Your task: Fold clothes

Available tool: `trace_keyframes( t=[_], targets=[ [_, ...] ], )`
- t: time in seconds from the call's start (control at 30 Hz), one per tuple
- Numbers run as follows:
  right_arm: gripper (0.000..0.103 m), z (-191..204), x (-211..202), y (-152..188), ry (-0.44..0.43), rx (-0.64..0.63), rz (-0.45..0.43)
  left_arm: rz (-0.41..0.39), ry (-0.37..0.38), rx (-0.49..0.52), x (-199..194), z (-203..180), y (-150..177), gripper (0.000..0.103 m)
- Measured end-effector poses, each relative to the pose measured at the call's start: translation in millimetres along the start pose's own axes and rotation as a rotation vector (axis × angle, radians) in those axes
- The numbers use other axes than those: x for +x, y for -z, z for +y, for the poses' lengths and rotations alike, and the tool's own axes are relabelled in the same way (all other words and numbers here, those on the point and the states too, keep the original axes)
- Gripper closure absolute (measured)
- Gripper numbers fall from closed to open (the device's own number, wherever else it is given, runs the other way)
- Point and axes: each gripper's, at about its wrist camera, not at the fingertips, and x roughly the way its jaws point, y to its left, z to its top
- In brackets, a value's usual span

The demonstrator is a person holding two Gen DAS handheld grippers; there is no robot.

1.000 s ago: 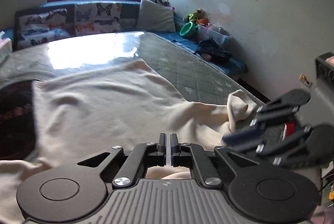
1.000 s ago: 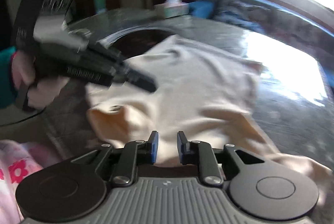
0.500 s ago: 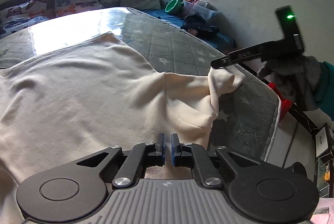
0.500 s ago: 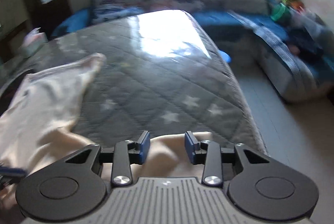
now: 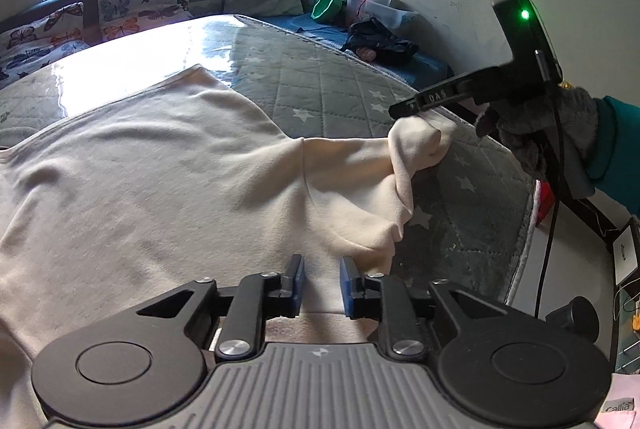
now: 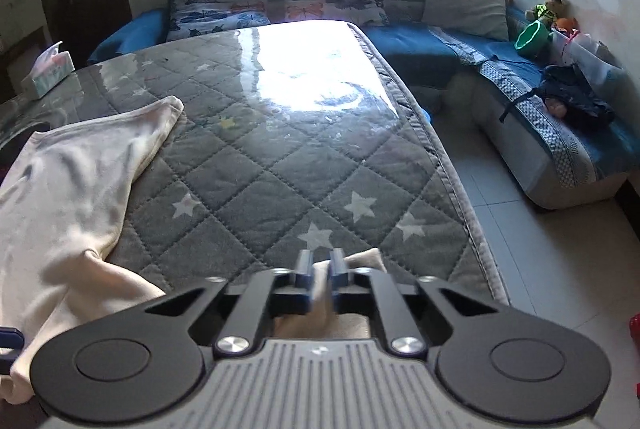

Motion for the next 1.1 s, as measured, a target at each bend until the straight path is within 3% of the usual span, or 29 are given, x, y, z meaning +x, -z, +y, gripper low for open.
trace_keyframes(
  t=[0.17,0.4,0.47,0.5,0.67,0.87,0.93,1.07,1.1],
  targets=[
    [0.100,10,-13,-13,-0.015,-0.053,-0.080,0.002,-0.003,0.008,0,-2,0,0.079],
    [0.101,14,-71,-32,-0.028,-0.074,-0.336,0.002,0.000,0.013,0,-1,0,0.079],
    [0.101,6,-80,-25,0.011,-0.075,-0.368,0.002,0.002,0.015,0,-1,0,0.079],
    [0.101,1,-81,-21,0.036,-0.073,-0.367,0.001,0.003,0.016,1,-1,0,0.078],
    [0.101,-32,-57,6,0.123,-0.004,-0.185,0.004,0.012,0.021,0,-1,0,0.077],
    [0.083,-39,-24,1,0.029,0.073,-0.106,0.009,0.015,0.018,1,-1,-1,0.077],
    [0.066,-38,-9,-3,0.027,0.087,-0.097,0.010,0.013,0.015,1,-1,-1,0.077],
    [0.068,-37,16,-6,0.039,0.113,-0.091,0.010,0.016,0.019,1,-1,-1,0.076],
    [0.077,-37,20,-6,0.046,0.110,-0.096,0.011,0.017,0.019,1,0,-1,0.076]
  ],
)
